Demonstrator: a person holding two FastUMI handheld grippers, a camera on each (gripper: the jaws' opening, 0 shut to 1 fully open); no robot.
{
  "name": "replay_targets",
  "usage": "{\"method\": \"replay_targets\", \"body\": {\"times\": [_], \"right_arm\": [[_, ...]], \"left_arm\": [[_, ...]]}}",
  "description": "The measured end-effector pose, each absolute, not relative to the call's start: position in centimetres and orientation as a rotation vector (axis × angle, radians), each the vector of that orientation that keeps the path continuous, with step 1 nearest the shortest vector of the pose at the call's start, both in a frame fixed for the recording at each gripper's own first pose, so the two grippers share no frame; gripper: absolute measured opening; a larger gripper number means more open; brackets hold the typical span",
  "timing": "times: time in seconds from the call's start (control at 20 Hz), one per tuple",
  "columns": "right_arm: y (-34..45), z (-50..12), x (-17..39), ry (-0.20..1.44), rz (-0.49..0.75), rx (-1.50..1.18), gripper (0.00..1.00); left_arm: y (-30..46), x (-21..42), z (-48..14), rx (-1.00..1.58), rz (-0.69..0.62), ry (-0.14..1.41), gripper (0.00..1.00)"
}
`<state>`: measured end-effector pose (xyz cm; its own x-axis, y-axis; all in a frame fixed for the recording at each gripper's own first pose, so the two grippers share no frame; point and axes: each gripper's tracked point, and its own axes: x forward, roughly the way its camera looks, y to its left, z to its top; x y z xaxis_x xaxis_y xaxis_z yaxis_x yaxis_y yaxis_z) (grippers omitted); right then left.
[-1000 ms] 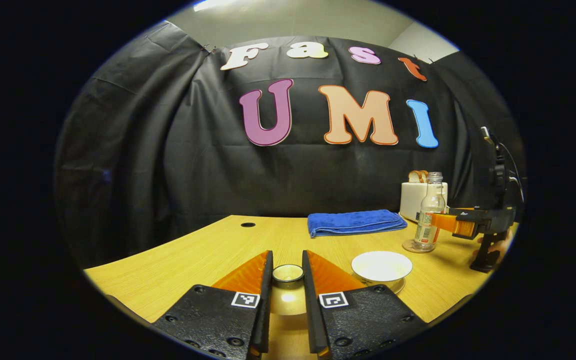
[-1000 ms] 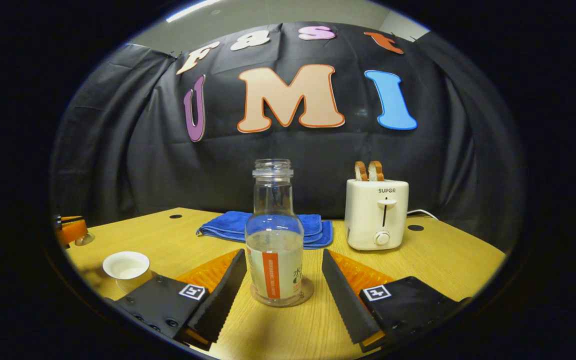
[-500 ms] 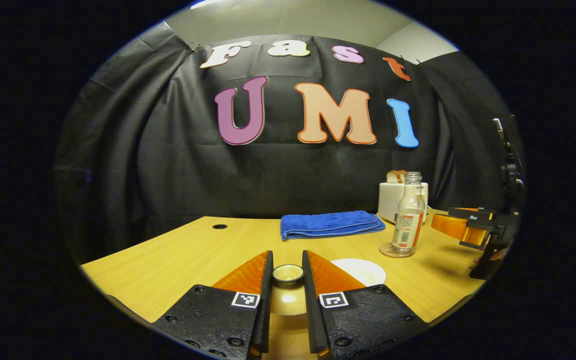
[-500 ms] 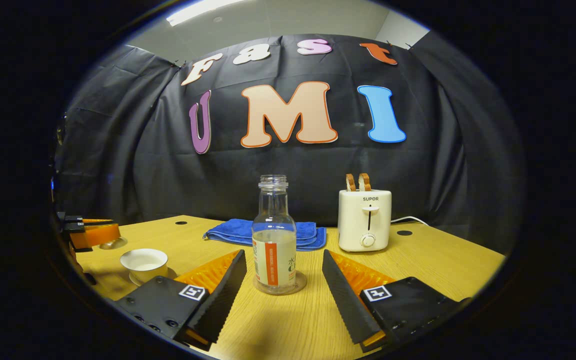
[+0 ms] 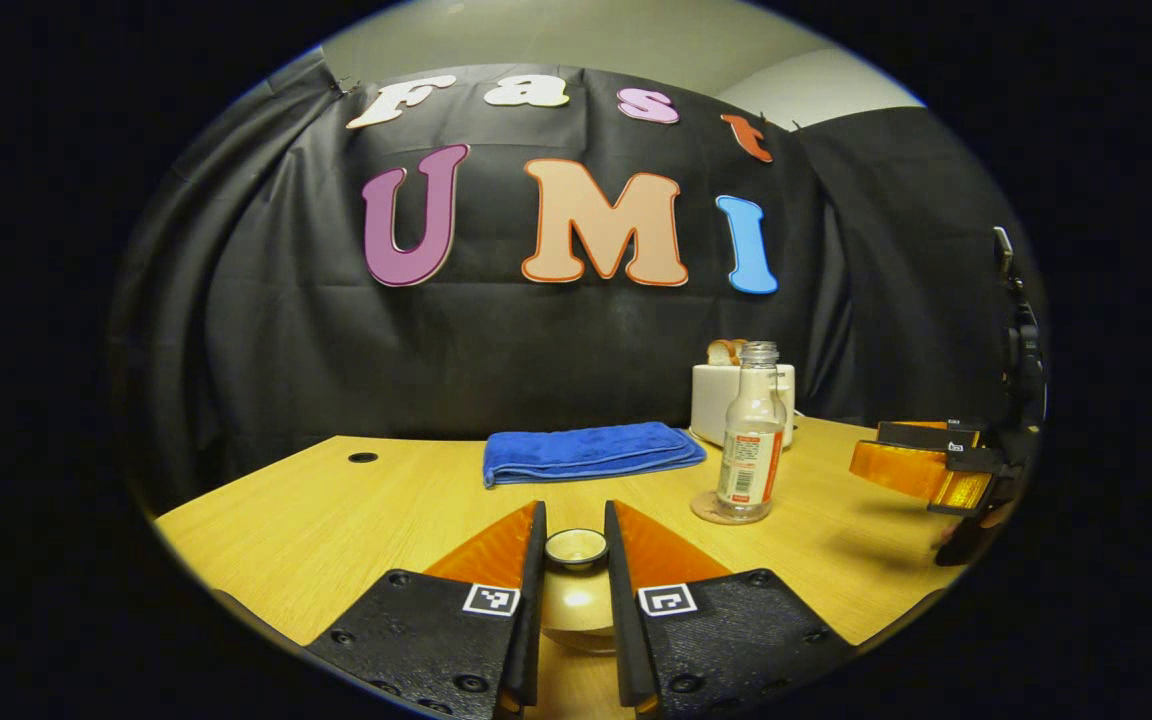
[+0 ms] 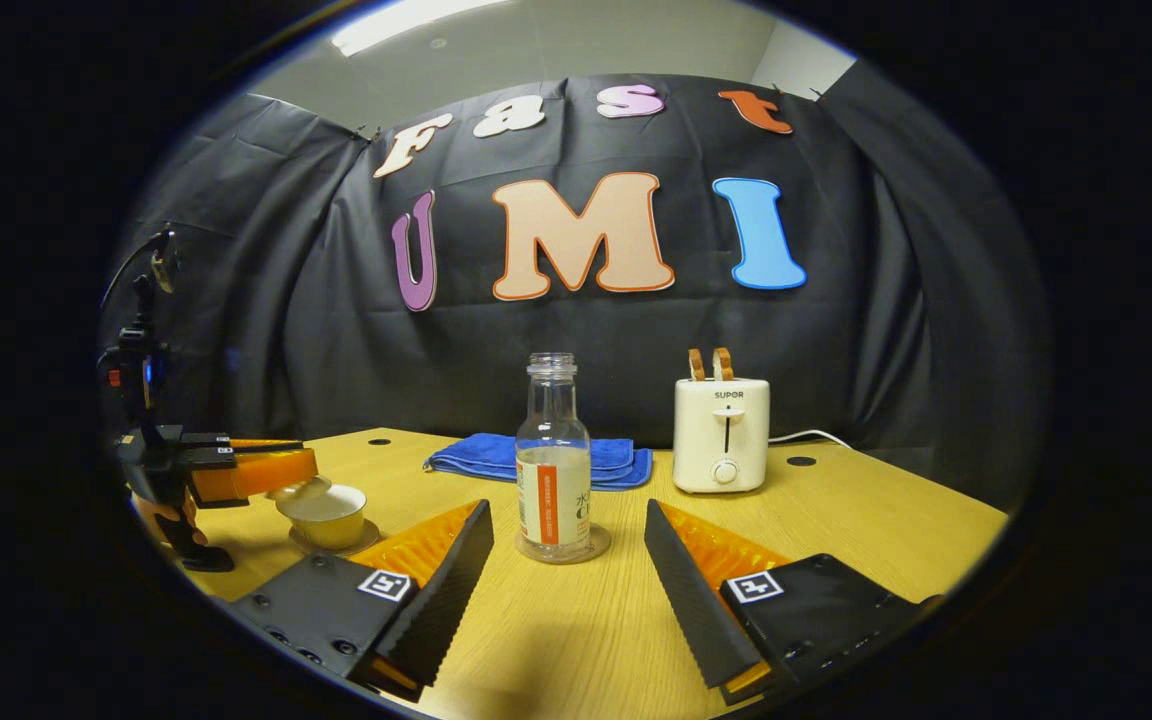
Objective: Open the teacup lid with one hand, grasp the water bottle and pour water into the teacup with the other hand; after pouring, place the water bottle on the coaster and then close the teacup lid.
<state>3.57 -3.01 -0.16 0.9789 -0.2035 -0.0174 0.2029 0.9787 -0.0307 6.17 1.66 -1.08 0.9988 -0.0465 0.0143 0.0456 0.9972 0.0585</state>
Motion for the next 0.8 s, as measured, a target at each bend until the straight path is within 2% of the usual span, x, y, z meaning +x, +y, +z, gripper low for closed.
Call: {"method": "replay_targets", "body": {"times": [0.15,0.25,0.4,0.45,0.8], "right_arm": [[-3.5,-0.1,3.3,0.018,-0.225,-0.031,1.0],[-3.4,-0.1,3.2,0.018,-0.227,-0.03,0.97],[-3.4,-0.1,3.2,0.018,-0.226,-0.03,1.0],[-3.5,0.0,3.2,0.018,-0.226,-0.03,0.97],[-3.6,-0.1,3.2,0.018,-0.229,-0.03,0.97]], "left_arm": [[0.8,6.7,-1.4,0.066,-0.085,0.0,0.28],[0.4,7.2,-2.0,0.081,-0.101,0.039,0.28],[0.4,7.4,-2.6,0.103,-0.093,0.085,0.28],[0.5,7.5,-2.7,0.108,-0.09,0.093,0.29],[0.6,7.4,-2.6,0.106,-0.085,0.095,0.31]]}}
